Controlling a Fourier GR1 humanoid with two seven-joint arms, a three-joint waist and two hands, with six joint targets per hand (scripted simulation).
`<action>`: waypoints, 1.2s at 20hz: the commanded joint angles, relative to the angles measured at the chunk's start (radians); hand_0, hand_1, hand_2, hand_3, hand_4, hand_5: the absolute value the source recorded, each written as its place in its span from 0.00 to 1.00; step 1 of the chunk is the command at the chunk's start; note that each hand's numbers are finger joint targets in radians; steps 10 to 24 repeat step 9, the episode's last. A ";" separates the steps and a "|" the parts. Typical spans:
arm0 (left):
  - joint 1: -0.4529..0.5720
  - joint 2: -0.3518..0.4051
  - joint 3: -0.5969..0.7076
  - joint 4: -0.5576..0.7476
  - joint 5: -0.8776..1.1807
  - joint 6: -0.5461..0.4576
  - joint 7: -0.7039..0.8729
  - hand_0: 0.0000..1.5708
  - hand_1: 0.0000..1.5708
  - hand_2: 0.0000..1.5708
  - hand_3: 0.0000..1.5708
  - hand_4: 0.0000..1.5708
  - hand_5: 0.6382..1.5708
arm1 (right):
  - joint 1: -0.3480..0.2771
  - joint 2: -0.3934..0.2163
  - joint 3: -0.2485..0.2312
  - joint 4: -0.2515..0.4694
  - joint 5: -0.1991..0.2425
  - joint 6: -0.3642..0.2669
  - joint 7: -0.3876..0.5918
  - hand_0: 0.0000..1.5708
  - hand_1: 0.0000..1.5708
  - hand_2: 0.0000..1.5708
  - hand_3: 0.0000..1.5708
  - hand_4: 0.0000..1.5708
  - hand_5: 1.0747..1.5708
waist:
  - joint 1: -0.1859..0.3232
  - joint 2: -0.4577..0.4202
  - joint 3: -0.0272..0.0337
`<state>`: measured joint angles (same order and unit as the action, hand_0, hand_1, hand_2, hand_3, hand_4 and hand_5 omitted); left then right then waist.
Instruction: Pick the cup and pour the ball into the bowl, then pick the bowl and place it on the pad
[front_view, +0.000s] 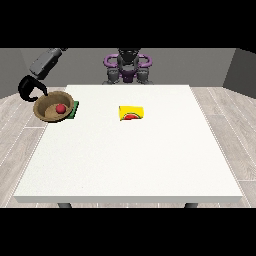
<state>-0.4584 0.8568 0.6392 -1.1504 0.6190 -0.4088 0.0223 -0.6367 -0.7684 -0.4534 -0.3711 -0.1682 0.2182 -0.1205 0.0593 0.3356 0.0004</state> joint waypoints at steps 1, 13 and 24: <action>-0.034 0.052 0.013 0.010 0.071 -0.029 0.078 0.00 0.00 0.00 0.00 0.44 0.97 | -0.012 -0.020 0.000 0.022 0.004 -0.020 0.035 0.00 0.00 0.00 0.00 0.00 0.85 | 0.018 -0.013 0.0008; 0.023 -0.125 -0.149 -0.068 0.021 0.103 0.205 0.00 0.00 0.00 0.00 0.63 1.00 | -0.092 0.061 0.060 -0.071 0.014 0.034 0.104 0.00 0.00 0.00 0.00 0.45 0.29 | -0.064 -0.388 -0.0032; 0.023 -0.125 -0.149 -0.068 0.021 0.103 0.205 0.00 0.00 0.00 0.00 0.63 1.00 | -0.092 0.061 0.060 -0.071 0.014 0.034 0.104 0.00 0.00 0.00 0.00 0.45 0.29 | -0.064 -0.388 -0.0032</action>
